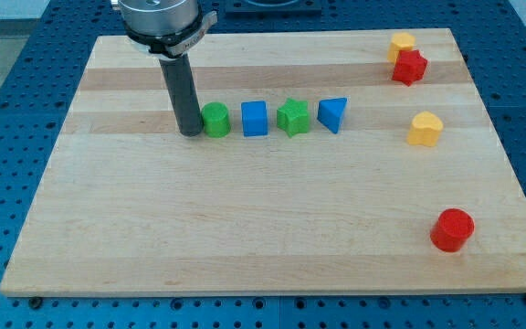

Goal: Push the yellow heart towards the red star

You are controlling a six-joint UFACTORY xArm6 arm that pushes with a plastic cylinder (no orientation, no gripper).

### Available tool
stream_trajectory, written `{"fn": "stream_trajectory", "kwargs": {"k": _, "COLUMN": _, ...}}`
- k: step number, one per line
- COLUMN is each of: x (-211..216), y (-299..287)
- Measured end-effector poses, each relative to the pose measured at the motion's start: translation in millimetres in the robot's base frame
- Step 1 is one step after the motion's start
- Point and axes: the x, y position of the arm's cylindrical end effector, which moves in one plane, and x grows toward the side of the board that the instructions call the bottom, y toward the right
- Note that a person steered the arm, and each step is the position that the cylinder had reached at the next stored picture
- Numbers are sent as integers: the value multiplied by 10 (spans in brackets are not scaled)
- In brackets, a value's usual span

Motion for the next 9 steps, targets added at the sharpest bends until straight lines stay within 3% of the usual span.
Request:
{"fn": "stream_trajectory", "kwargs": {"k": 2, "x": 644, "y": 48}}
{"fn": "stream_trajectory", "kwargs": {"k": 4, "x": 686, "y": 79}}
{"fn": "stream_trajectory", "kwargs": {"k": 5, "x": 788, "y": 620}}
{"fn": "stream_trajectory", "kwargs": {"k": 7, "x": 792, "y": 2277}}
{"fn": "stream_trajectory", "kwargs": {"k": 8, "x": 695, "y": 2937}}
{"fn": "stream_trajectory", "kwargs": {"k": 9, "x": 320, "y": 3116}}
